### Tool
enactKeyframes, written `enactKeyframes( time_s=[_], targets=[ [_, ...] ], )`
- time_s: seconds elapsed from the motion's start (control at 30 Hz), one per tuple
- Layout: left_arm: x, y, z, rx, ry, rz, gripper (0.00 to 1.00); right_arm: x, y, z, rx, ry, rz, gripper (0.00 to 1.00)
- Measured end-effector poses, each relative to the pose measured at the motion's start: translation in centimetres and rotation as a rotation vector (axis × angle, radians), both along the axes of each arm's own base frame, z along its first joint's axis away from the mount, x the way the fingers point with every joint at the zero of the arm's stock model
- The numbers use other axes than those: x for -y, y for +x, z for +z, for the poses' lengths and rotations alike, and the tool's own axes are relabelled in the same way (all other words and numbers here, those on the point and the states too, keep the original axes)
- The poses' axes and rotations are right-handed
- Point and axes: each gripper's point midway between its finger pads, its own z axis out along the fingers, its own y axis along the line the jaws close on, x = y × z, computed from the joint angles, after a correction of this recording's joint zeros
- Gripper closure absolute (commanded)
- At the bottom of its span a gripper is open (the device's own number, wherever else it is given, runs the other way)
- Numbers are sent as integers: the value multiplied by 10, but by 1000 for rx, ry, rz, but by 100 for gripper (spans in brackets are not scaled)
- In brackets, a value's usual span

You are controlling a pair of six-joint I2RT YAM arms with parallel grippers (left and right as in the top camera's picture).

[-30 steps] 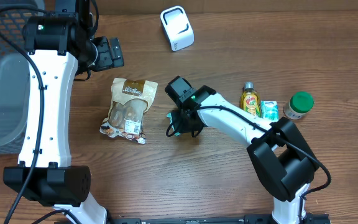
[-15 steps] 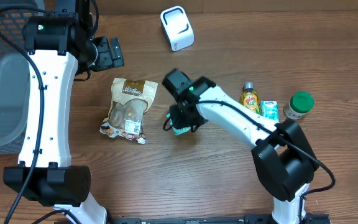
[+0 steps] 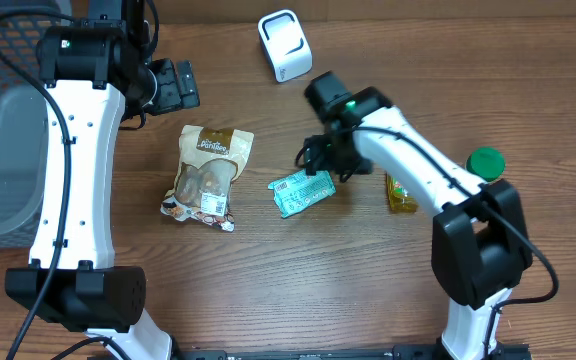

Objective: Scan the item barcode

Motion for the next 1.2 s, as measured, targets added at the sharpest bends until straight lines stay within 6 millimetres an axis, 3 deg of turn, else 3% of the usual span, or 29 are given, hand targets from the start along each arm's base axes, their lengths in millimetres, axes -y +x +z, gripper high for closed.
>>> enactKeyframes(
  time_s=[0.17,0.43,0.73,1.2],
  targets=[
    [0,0,0,0,0,0,0,14,6,0,-25,37,-33,0],
    [0,0,0,0,0,0,1,3,2,-1,-49,123,35,0],
    [0,0,0,0,0,0,1,-4,1,-21,-37,173,61,23],
    [0,0,0,0,0,0,1,-12,-10,-63,-31,254,51,48]
  ],
)
